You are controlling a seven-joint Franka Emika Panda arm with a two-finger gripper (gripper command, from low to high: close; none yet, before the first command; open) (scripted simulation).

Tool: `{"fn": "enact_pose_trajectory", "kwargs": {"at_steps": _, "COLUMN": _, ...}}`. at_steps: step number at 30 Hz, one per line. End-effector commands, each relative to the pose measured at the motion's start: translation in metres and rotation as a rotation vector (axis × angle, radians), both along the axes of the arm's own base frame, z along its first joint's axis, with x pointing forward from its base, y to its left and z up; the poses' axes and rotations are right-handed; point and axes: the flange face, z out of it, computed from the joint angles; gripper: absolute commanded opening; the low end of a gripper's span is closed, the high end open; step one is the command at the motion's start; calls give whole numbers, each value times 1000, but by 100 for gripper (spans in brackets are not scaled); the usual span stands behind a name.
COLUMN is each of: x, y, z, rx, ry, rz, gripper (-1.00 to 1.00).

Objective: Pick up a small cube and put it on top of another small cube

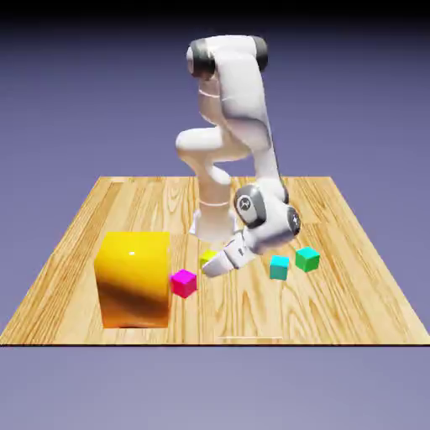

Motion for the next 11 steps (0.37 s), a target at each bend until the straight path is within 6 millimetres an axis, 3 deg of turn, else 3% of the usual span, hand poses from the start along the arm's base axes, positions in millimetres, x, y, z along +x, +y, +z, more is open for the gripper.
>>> {"fn": "enact_pose_trajectory", "kwargs": {"at_steps": 1, "x": -5, "y": -7, "z": 4, "rx": -6, "ry": 24, "rz": 58, "gripper": -100}}
{"fn": "enact_pose_trajectory", "kwargs": {"at_steps": 3, "x": -6, "y": -8, "z": 4, "rx": -7, "ry": 28, "rz": 65, "gripper": -100}}
{"fn": "enact_pose_trajectory", "kwargs": {"at_steps": 7, "x": -14, "y": -48, "z": -45, "rx": -7, "ry": 28, "rz": 65, "gripper": -100}}
{"fn": "enact_pose_trajectory", "kwargs": {"at_steps": 8, "x": -14, "y": -48, "z": -45, "rx": -7, "ry": 28, "rz": 65, "gripper": 100}}
{"fn": "enact_pose_trajectory", "kwargs": {"at_steps": 9, "x": -14, "y": -48, "z": -45, "rx": -7, "ry": 28, "rz": 65, "gripper": 100}}
{"fn": "enact_pose_trajectory", "kwargs": {"at_steps": 11, "x": -8, "y": -26, "z": -18, "rx": -10, "ry": 25, "rz": 65, "gripper": 100}}
